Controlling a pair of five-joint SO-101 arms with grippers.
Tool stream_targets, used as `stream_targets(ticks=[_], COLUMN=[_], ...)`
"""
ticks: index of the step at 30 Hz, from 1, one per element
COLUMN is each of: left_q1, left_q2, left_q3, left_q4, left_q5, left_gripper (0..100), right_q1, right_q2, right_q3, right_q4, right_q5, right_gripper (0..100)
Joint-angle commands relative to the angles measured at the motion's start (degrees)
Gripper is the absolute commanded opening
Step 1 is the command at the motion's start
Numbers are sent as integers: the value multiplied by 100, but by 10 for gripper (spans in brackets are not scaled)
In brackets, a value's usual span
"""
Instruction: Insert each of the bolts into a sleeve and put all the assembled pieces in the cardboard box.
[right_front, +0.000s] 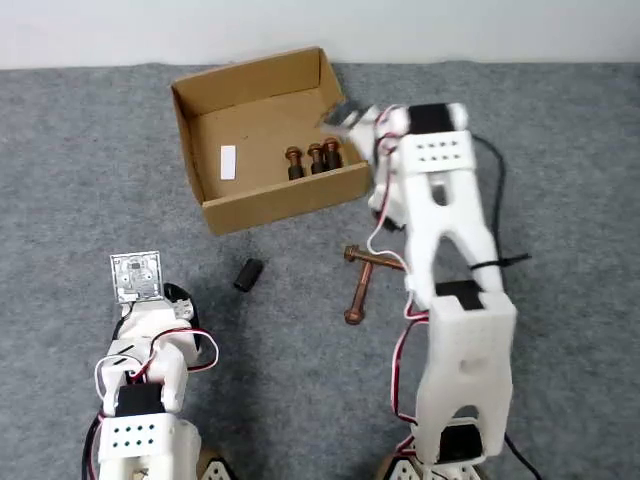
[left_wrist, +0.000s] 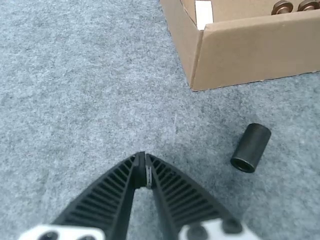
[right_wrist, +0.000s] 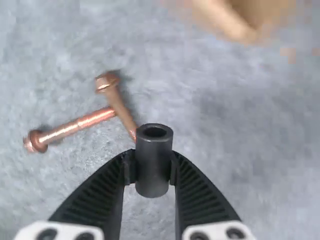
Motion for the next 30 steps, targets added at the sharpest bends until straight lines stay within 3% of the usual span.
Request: stream_targets(ticks=[1,14,21,27,30], left_q1=[0,211,492,510,519], left_q2=[-62,-62,-62,-26,-18], left_q3=[-57,-57,-57,-259,-629], left_q4=[9,-9,-9,88,835], left_q5=[-44,-44,-26,-18,-18], left_gripper=[5,5,5,5,5], right_q1=[198,365,400,1077,1156], right_q2=[-936,-4418,-5604,-6765,-7345], right_q3=[-237,3420,5257,6365,7042], right_q4=[277,251,40,-673,-769], right_q5=[-976,-4615,-6752,-6558,-6549], right_gripper=[9,9,9,8,8])
